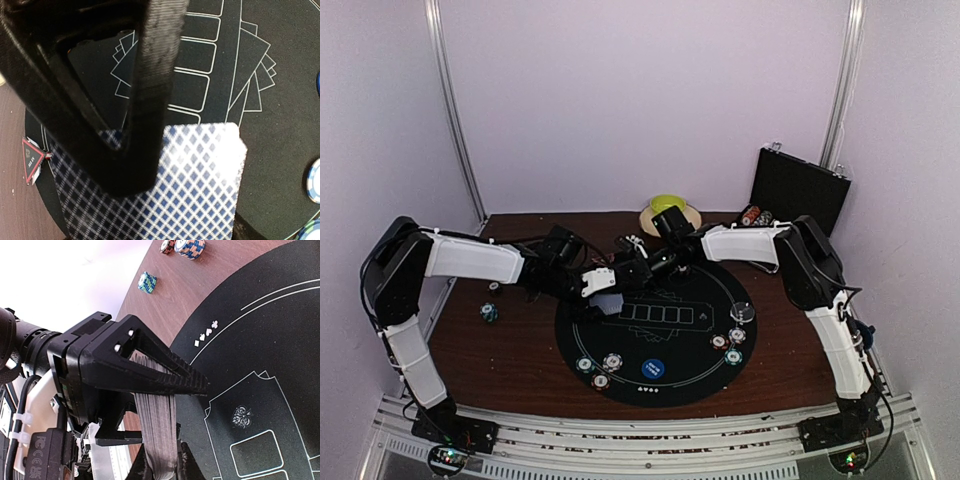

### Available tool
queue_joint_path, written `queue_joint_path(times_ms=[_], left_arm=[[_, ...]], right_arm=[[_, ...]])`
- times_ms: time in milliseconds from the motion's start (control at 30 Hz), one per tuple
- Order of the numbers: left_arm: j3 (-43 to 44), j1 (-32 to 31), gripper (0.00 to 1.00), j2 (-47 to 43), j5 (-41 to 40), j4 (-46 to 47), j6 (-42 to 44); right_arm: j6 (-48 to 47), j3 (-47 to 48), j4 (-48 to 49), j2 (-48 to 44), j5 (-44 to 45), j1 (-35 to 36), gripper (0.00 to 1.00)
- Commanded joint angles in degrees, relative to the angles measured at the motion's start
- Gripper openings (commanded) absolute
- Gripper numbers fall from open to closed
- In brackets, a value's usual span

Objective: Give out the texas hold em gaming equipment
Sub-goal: Pass from the right arm to the left

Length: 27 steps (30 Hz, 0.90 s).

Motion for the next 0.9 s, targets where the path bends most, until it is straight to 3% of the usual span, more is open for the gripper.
queue_joint_path(times_ms=[0, 867], left_arm=[[0.3, -0.5, 0.66, -0.1, -0.2, 0.7, 0.6], [0.8, -0.6, 0.59, 3.6, -5.5, 3.0, -3.1]], right_arm=[[-0.1, -0.3, 1.2, 1.2, -0.5, 0.0, 0.0], [-2.0, 0.0, -0.7, 3.4, 0.1, 0.9, 0.2]])
